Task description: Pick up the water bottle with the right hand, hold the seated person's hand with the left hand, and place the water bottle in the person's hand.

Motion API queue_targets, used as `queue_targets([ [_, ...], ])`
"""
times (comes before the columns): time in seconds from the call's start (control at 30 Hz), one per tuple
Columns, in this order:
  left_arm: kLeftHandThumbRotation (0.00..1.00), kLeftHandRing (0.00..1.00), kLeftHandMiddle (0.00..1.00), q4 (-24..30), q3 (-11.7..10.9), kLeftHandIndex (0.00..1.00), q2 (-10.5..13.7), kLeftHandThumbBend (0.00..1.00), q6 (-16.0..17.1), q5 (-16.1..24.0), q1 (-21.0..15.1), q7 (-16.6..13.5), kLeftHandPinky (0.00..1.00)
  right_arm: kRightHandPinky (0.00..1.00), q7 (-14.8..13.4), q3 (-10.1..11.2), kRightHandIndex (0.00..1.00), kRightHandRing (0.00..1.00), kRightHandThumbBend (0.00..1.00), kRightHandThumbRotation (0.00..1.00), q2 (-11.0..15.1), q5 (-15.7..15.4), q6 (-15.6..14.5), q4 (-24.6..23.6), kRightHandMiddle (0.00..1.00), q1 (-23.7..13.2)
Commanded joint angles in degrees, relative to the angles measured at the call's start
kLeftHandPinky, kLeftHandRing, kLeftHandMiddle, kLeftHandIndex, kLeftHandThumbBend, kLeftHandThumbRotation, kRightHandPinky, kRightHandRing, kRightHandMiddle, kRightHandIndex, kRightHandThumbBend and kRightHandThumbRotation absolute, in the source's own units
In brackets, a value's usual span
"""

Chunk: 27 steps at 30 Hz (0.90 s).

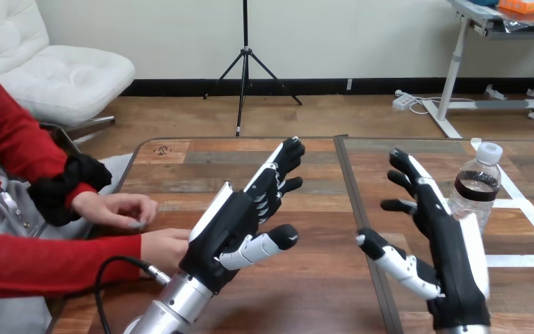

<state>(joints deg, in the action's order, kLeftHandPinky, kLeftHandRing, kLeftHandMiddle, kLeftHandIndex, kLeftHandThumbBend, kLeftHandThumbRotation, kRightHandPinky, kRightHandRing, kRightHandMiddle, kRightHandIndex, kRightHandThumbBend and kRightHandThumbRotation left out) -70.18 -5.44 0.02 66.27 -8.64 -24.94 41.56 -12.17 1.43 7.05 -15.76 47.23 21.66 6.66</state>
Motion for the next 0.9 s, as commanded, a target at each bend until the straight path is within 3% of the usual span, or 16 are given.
queue_targets([
  [0.0, 0.70, 1.00, 1.00, 1.7, -0.6, 1.00, -0.9, 1.00, -0.6, -1.3, -2.6, 0.7, 0.95, 0.68, -2.3, 1.8, 0.89, 0.86, 1.00, 0.71, 0.5, -0.9, 3.0, -3.3, 0.90, -1.3],
  [0.27, 0.69, 1.00, 1.00, 1.8, -0.8, 1.00, -1.4, 1.00, -1.2, -1.8, -2.6, 2.0, 0.96, 0.68, -3.8, 3.2, 0.90, 0.86, 1.00, 0.69, 0.9, -2.1, 4.4, -5.1, 0.90, 0.4],
  [0.57, 0.68, 1.00, 1.00, 1.9, -0.7, 1.00, -1.5, 1.00, -1.3, -1.3, -2.5, 1.7, 0.97, 0.70, -7.6, 5.8, 0.89, 0.85, 1.00, 0.66, 0.9, -5.0, 7.9, -5.5, 0.89, 1.3],
  [0.87, 0.69, 1.00, 1.00, 1.8, -0.8, 1.00, -1.8, 1.00, -0.6, -1.1, -2.5, 1.2, 0.97, 0.72, -9.3, 7.9, 0.88, 0.85, 1.00, 0.61, 0.6, -4.7, 11.4, -6.1, 0.88, 2.2],
])
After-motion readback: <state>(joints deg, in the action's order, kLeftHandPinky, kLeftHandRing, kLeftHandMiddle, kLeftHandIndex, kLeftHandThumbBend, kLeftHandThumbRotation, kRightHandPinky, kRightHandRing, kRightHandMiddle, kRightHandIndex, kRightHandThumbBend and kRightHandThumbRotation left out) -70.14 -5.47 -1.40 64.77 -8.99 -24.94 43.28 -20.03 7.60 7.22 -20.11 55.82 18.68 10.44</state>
